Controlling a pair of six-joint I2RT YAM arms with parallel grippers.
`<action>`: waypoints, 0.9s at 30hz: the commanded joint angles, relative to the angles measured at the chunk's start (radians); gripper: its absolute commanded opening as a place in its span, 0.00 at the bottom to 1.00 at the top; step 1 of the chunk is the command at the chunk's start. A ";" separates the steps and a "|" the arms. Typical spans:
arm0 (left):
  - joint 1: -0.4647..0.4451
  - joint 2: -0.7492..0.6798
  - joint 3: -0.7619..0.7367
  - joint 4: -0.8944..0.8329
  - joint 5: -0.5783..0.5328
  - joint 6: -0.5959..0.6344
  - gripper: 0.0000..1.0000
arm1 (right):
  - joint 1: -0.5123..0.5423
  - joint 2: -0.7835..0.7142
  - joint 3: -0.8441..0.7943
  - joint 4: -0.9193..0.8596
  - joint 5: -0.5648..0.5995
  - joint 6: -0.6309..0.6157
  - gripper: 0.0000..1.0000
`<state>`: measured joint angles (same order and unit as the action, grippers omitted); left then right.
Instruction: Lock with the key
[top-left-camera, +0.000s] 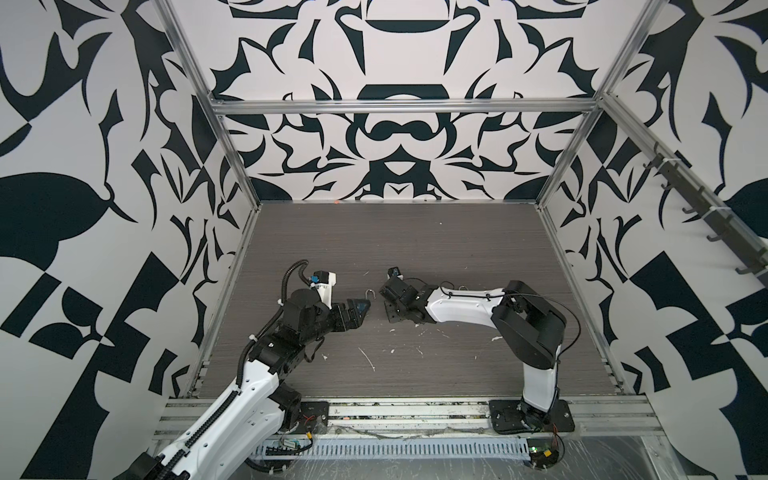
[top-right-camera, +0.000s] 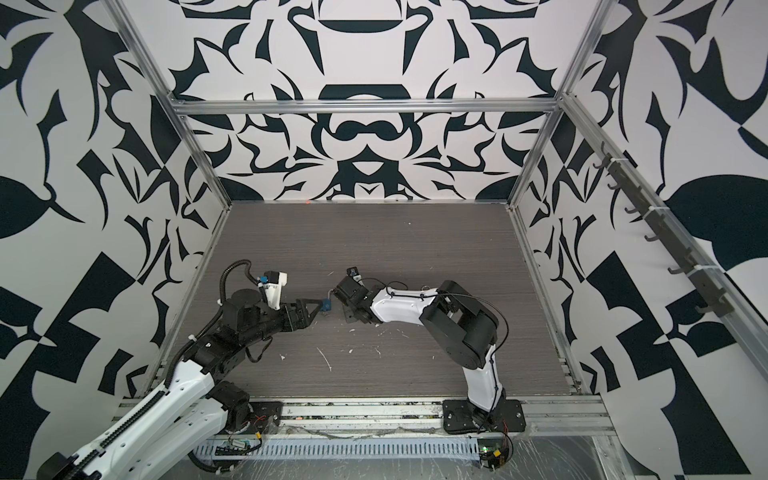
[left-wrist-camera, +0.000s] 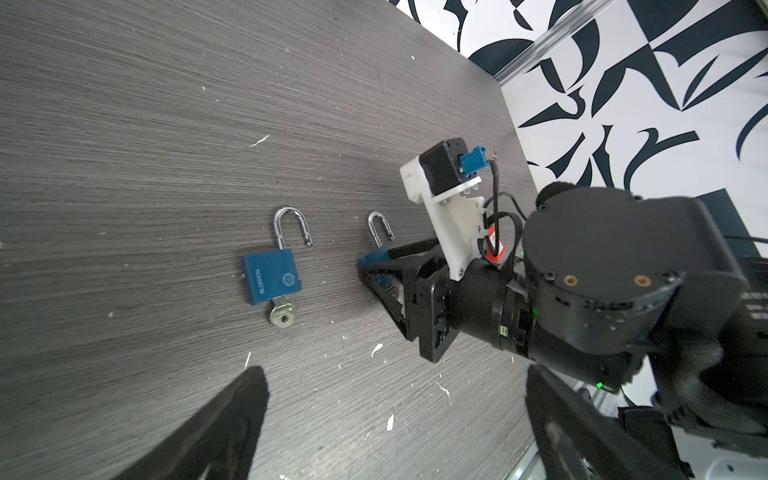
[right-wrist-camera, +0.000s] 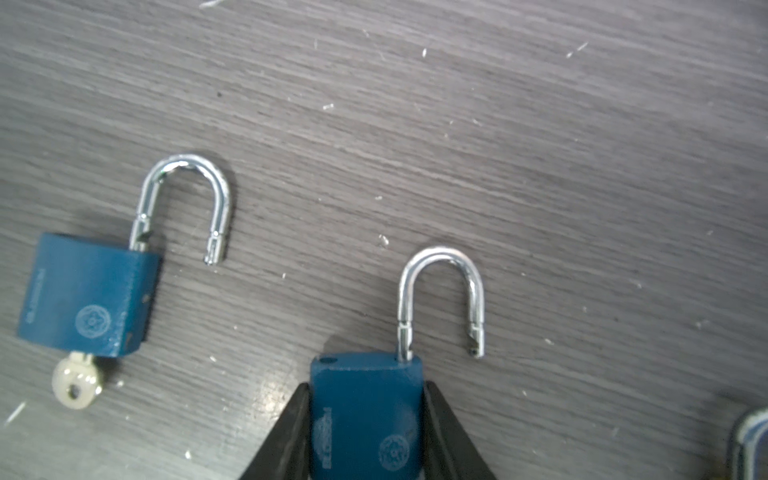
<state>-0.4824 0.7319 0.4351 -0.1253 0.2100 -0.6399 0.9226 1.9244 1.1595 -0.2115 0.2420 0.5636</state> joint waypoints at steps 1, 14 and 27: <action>0.008 0.034 -0.011 0.050 0.018 -0.001 0.98 | -0.026 -0.021 -0.050 -0.056 -0.039 -0.063 0.37; 0.013 0.320 0.059 0.284 0.079 0.003 0.88 | -0.085 -0.316 -0.177 0.026 -0.280 -0.399 0.00; 0.015 0.623 0.195 0.439 0.328 -0.060 0.69 | -0.085 -0.501 -0.194 -0.032 -0.418 -0.605 0.00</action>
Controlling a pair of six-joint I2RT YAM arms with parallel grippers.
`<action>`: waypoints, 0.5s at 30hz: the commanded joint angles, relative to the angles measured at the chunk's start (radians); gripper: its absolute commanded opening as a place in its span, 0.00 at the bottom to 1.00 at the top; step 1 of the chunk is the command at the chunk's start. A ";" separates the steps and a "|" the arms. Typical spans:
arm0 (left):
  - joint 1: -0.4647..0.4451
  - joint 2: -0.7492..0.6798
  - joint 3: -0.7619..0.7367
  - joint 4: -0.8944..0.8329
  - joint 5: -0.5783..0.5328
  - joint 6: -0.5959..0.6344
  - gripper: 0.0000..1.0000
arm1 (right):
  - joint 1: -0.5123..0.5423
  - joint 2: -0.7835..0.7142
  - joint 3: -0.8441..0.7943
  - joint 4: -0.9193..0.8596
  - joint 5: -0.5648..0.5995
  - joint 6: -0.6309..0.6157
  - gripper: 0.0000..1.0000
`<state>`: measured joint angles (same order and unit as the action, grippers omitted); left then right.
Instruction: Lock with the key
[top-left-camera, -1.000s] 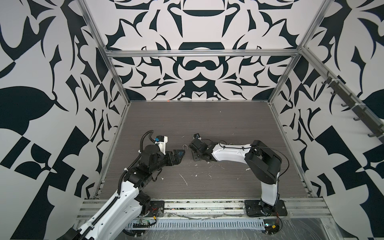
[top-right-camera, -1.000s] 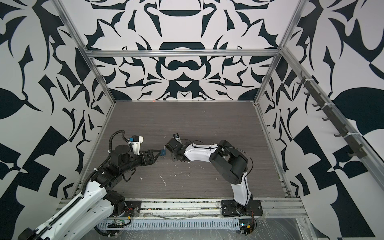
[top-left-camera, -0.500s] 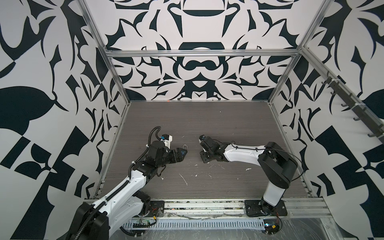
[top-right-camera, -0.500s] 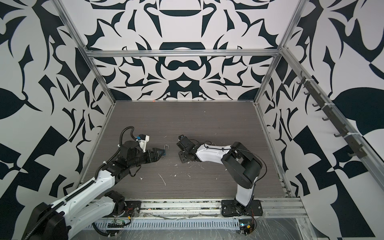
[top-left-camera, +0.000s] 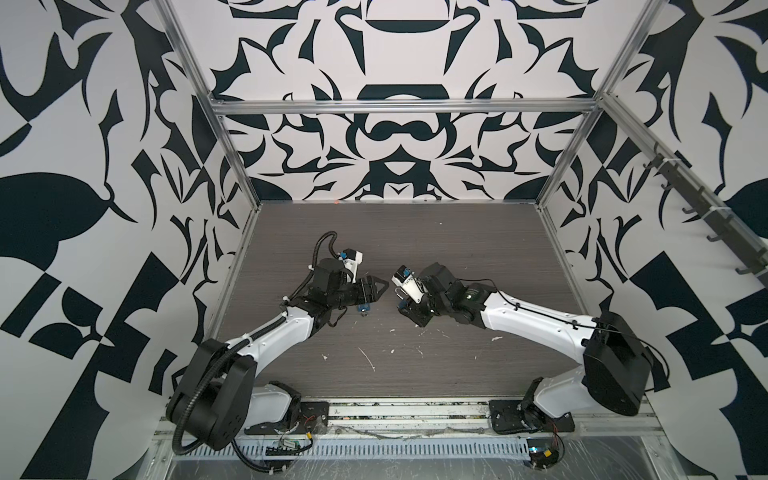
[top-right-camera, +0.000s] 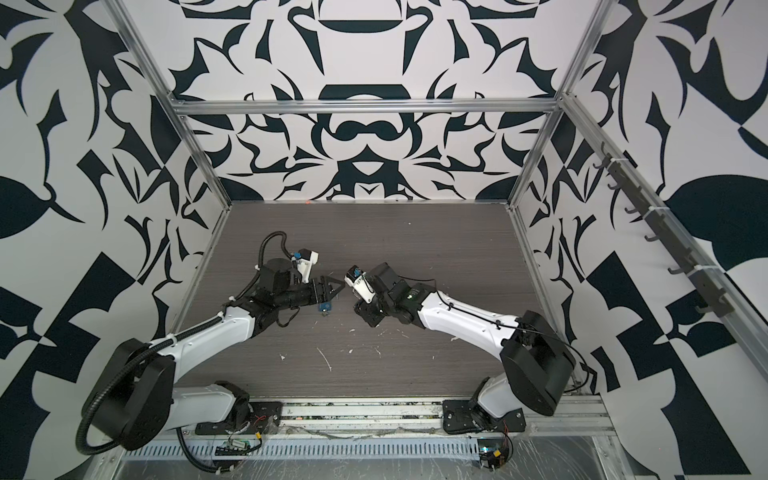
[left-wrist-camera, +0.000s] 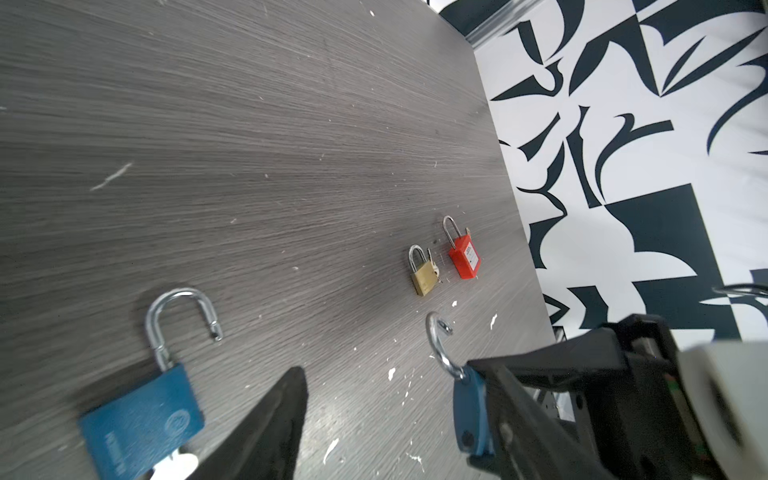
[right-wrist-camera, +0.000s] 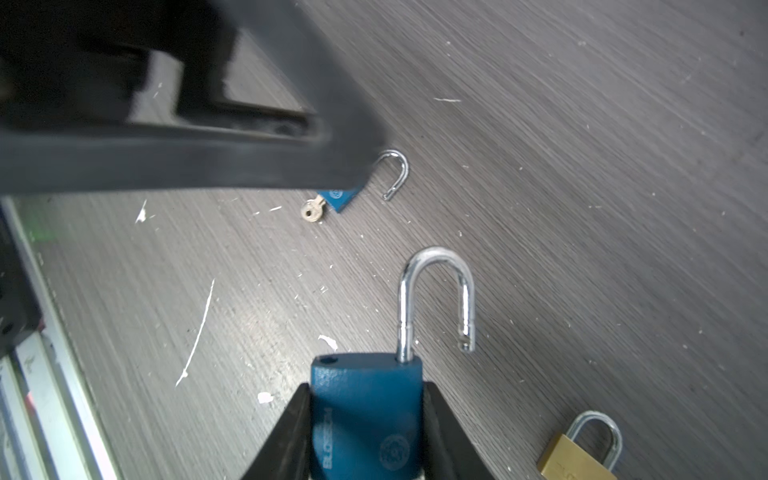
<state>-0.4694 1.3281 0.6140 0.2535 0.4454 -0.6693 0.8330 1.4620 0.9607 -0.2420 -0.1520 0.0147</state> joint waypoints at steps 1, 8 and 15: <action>-0.002 0.038 0.021 0.067 0.108 -0.037 0.67 | 0.005 -0.043 0.007 -0.003 -0.021 -0.057 0.00; -0.045 0.088 0.035 0.092 0.181 -0.071 0.64 | 0.017 -0.033 0.031 -0.001 -0.010 -0.069 0.00; -0.053 0.119 0.052 0.115 0.225 -0.097 0.52 | 0.034 -0.021 0.056 -0.003 -0.012 -0.085 0.00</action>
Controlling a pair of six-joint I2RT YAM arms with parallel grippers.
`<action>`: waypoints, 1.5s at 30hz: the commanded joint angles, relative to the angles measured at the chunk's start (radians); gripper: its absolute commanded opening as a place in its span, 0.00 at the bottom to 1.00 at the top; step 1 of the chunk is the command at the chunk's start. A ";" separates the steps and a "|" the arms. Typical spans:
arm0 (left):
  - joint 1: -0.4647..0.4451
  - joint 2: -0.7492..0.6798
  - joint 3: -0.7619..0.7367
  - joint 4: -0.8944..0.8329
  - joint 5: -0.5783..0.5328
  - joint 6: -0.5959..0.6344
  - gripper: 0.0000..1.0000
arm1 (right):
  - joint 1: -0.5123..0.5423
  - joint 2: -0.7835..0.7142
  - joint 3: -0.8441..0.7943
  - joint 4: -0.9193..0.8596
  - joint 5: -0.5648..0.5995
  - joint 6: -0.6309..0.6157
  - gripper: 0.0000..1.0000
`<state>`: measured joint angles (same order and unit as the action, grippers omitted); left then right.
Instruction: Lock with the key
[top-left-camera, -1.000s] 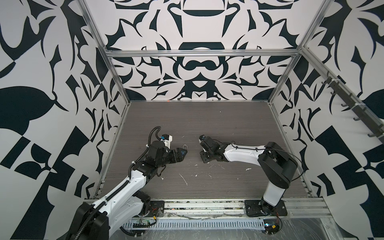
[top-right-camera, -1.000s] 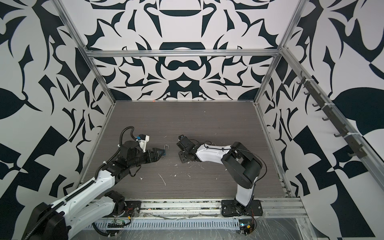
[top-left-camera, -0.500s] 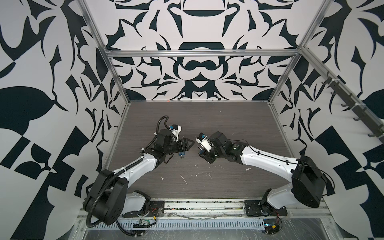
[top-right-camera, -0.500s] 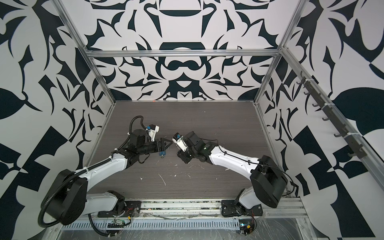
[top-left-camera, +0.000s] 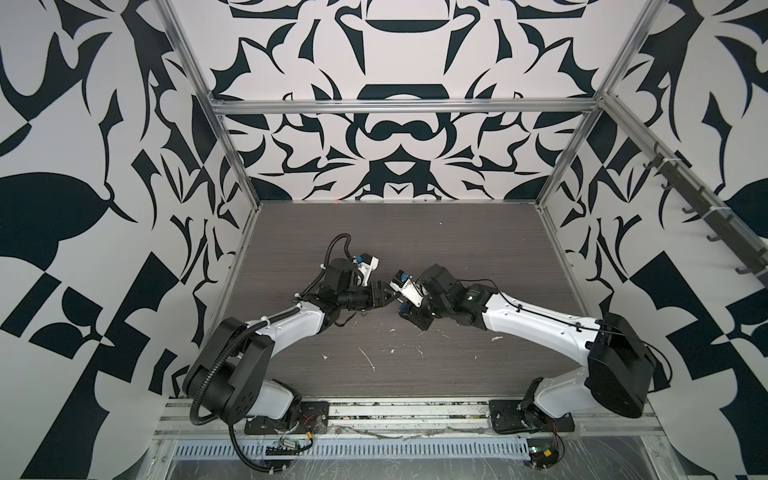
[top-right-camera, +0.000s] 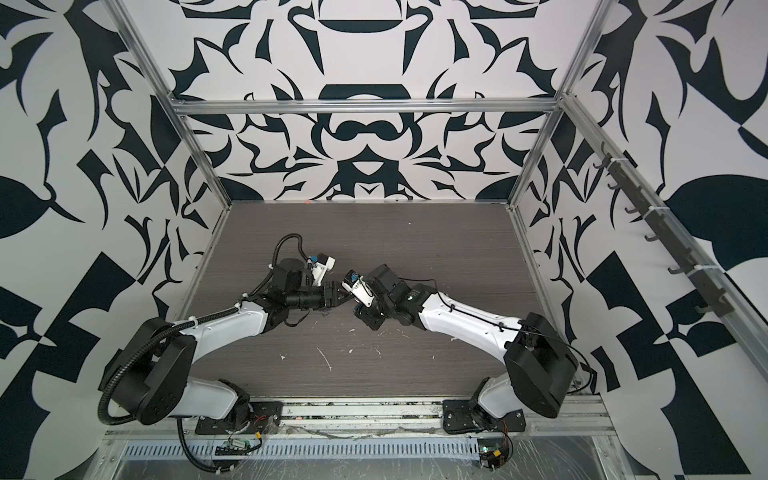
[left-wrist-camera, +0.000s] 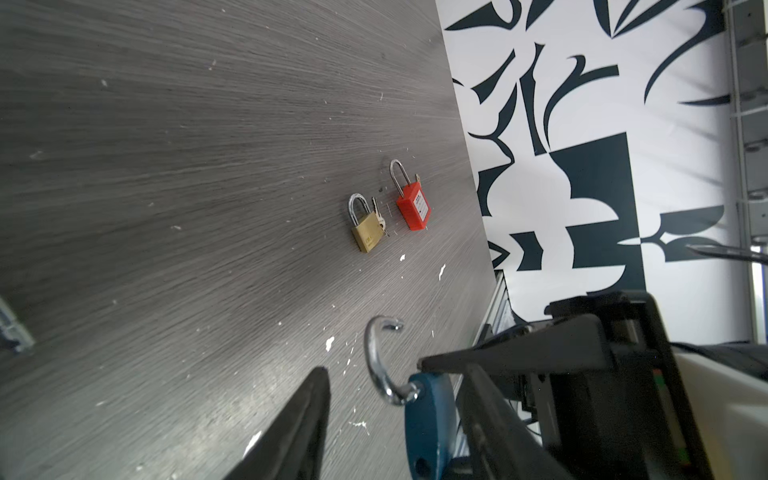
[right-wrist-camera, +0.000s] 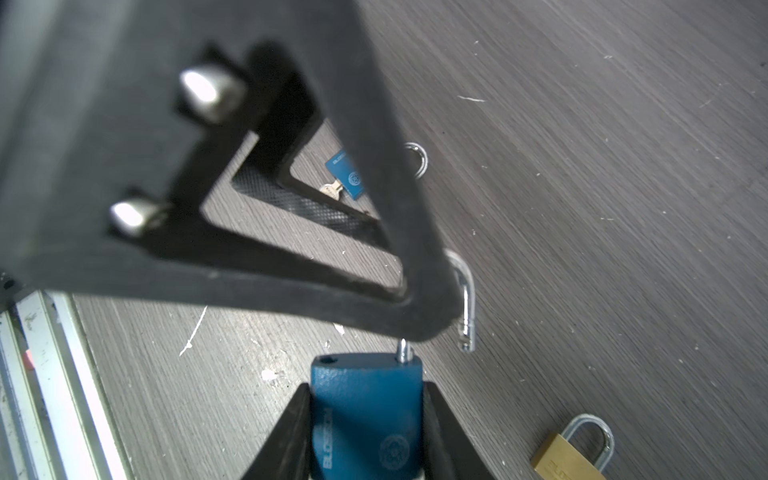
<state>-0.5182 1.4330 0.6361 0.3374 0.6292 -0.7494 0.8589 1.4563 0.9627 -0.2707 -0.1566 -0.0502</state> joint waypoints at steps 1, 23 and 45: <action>-0.005 0.020 0.026 0.034 0.042 -0.020 0.51 | 0.011 -0.019 0.055 0.027 -0.012 -0.023 0.00; -0.003 0.044 -0.025 0.200 0.051 -0.140 0.00 | -0.087 -0.108 0.012 0.148 -0.029 0.181 0.51; 0.021 -0.330 0.008 -0.015 -0.276 -0.335 0.00 | -0.255 -0.259 -0.086 0.379 -0.466 0.883 0.53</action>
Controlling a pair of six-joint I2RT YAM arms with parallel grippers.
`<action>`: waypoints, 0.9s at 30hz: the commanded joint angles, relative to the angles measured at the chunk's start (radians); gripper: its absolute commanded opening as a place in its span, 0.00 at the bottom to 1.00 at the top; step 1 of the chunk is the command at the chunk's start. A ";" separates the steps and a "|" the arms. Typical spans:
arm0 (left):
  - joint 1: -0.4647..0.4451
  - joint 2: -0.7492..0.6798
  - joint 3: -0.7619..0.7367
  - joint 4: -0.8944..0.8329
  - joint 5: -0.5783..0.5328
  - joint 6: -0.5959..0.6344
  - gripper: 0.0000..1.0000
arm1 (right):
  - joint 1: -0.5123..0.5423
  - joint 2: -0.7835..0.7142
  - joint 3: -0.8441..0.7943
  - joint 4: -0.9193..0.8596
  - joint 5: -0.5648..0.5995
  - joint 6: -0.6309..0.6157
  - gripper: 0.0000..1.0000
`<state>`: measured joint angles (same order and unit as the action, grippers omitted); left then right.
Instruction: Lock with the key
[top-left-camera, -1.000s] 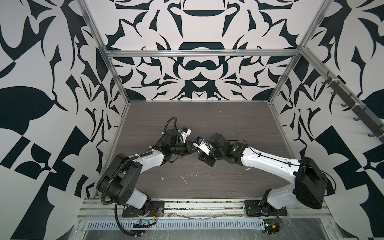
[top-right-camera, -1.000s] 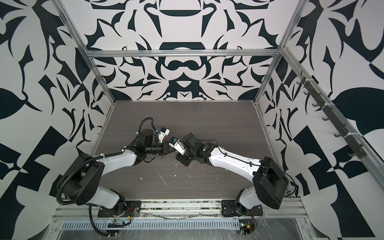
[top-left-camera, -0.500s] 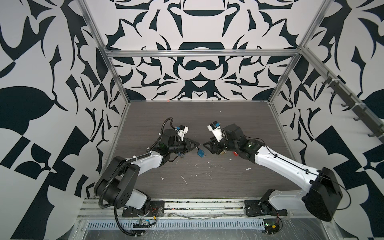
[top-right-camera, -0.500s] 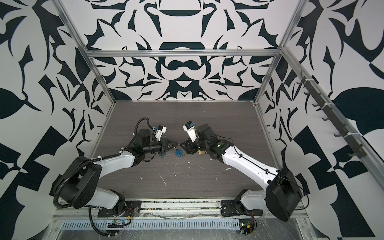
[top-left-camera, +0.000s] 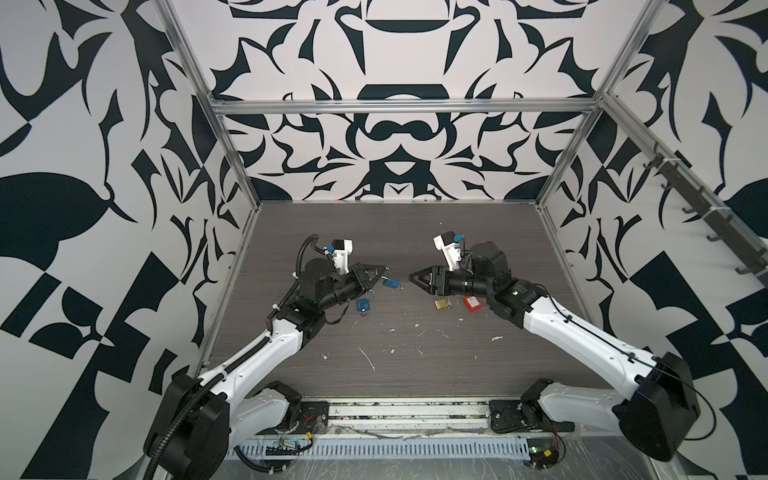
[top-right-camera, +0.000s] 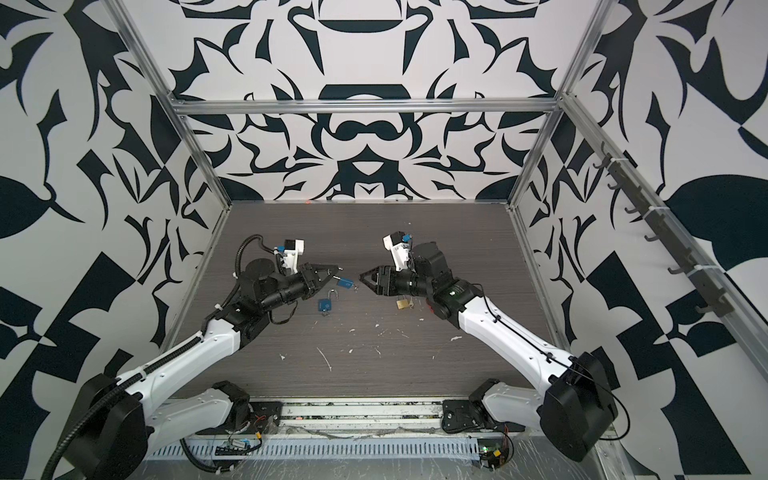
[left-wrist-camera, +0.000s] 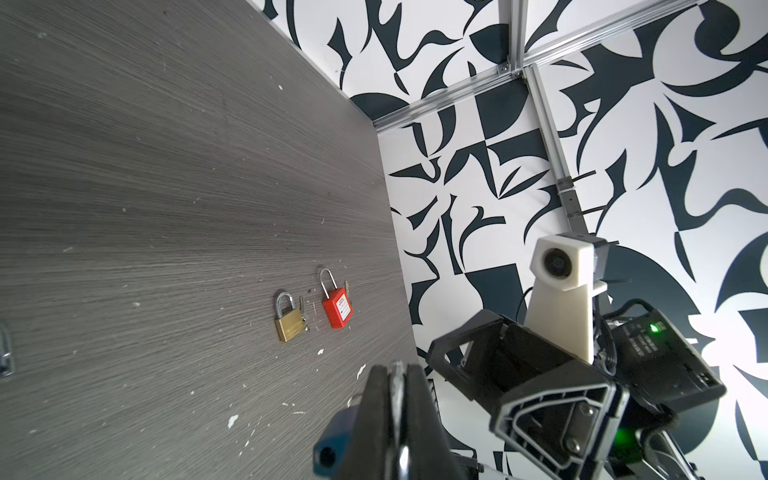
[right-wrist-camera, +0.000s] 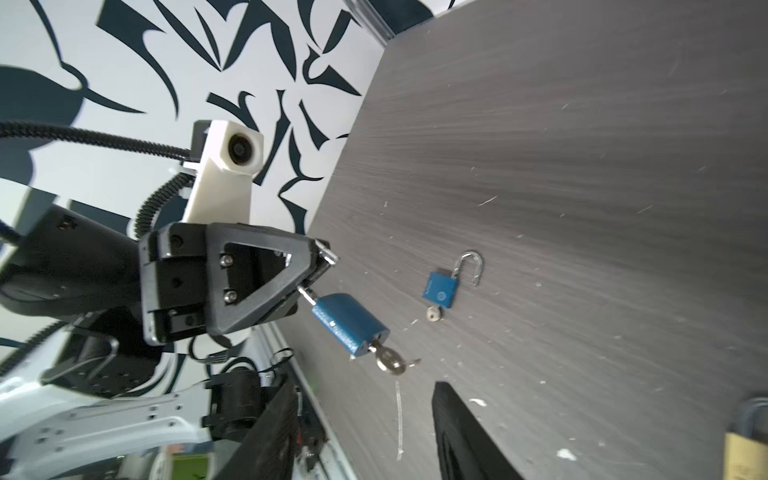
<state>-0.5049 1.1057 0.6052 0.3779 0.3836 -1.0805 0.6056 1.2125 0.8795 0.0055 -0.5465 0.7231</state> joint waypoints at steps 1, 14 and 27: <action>0.012 0.007 0.043 -0.057 -0.016 -0.015 0.00 | 0.008 -0.031 0.005 0.069 -0.059 0.057 0.53; 0.029 0.057 -0.027 0.169 0.114 -0.263 0.00 | 0.027 -0.096 -0.214 0.411 0.006 -0.425 0.47; 0.028 0.094 -0.067 0.343 0.161 -0.388 0.00 | 0.062 0.029 -0.217 0.597 -0.057 -0.522 0.41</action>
<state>-0.4816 1.1885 0.5488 0.5900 0.5167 -1.4109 0.6548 1.2274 0.6201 0.5369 -0.5728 0.2432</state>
